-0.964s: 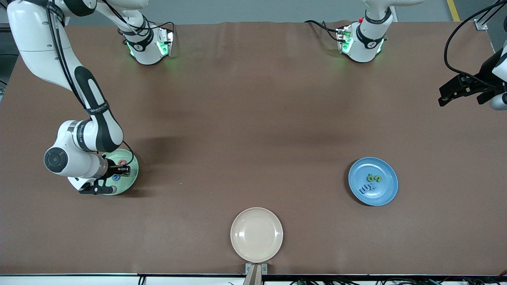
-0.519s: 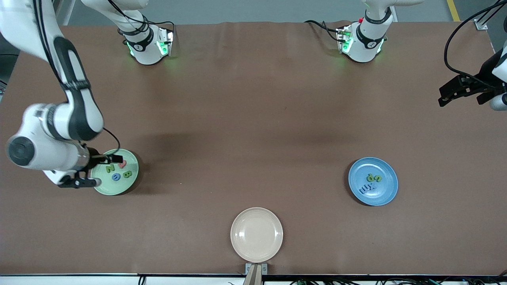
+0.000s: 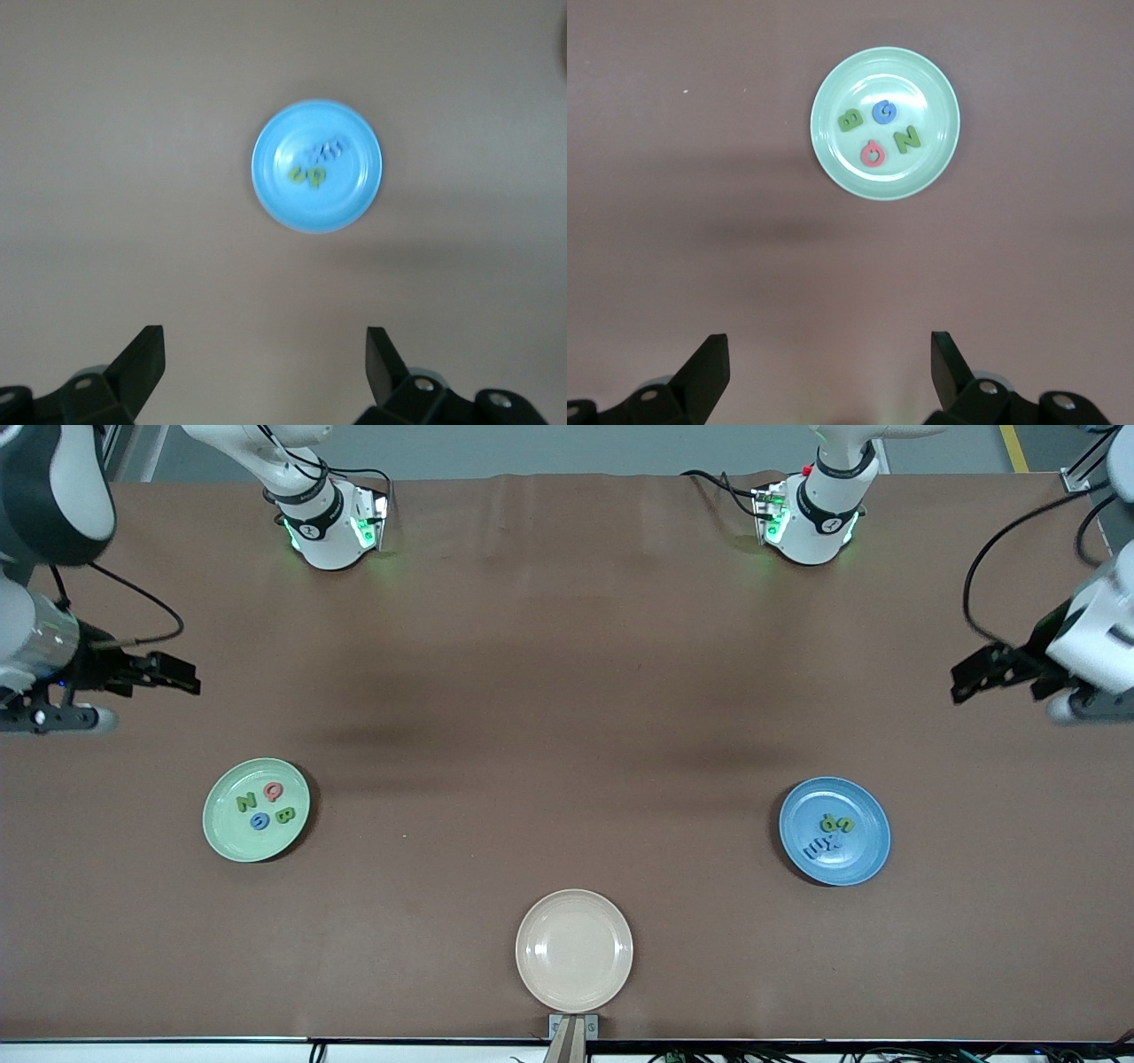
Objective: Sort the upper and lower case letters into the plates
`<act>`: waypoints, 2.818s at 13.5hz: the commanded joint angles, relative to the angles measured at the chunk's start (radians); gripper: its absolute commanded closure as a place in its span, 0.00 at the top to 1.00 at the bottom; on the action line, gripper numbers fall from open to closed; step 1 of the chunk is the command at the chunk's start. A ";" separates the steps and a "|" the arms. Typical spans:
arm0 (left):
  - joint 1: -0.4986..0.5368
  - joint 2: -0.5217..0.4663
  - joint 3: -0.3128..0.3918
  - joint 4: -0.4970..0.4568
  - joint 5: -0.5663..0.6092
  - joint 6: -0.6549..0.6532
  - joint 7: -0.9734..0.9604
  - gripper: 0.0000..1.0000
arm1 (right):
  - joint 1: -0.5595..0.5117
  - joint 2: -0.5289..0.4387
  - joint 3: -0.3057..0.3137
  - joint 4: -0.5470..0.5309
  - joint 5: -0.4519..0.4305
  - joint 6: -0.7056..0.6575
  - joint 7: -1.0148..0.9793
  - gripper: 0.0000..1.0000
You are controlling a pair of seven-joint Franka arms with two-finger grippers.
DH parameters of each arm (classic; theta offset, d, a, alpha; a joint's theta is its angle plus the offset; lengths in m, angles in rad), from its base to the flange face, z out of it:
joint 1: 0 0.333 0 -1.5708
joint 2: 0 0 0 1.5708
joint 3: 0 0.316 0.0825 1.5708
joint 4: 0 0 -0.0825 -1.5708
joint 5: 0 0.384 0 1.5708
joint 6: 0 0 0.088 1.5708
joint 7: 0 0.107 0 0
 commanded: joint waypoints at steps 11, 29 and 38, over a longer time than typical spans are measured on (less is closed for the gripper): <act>0.069 0.167 0.000 -0.370 0.076 0.727 -0.001 1.00 | -0.022 0.004 0.006 0.247 -0.006 -0.075 0.023 1.00; 0.065 -0.012 -0.043 -0.240 0.067 0.363 0.007 1.00 | -0.019 0.024 0.009 0.261 -0.006 -0.088 0.025 1.00; 0.065 -0.147 -0.111 -0.021 -0.057 -0.147 -0.006 1.00 | -0.023 0.014 0.007 0.256 -0.006 -0.091 0.023 1.00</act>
